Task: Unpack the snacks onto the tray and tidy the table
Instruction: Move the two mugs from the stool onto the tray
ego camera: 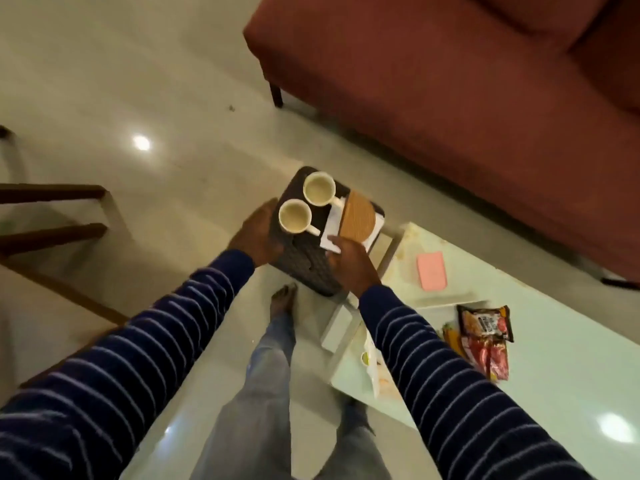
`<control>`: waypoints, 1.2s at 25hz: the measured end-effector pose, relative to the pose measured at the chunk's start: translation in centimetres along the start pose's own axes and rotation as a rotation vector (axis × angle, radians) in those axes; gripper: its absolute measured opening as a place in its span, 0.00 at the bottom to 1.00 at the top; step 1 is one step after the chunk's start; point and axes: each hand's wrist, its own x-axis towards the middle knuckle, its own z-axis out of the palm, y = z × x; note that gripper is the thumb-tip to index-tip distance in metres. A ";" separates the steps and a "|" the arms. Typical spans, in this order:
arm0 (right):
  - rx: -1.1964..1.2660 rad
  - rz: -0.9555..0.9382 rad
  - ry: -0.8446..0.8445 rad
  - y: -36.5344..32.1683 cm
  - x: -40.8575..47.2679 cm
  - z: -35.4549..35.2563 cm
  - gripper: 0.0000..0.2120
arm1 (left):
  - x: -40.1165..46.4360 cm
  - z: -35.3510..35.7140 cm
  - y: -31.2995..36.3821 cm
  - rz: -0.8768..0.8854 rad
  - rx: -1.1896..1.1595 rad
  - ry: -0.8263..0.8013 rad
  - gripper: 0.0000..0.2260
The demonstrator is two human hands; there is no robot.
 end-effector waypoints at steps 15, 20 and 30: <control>0.276 0.027 0.253 5.4 8.0 9.4 0.09 | 8.9 7.2 -5.2 0.337 0.195 0.032 0.39; 0.448 0.013 0.460 9.1 -3.0 10.9 0.08 | 2.1 10.5 -1.9 0.455 0.205 -0.100 0.39; 0.552 0.403 0.743 22.0 -19.2 14.6 0.06 | -6.9 29.1 3.2 0.584 0.135 -0.481 0.37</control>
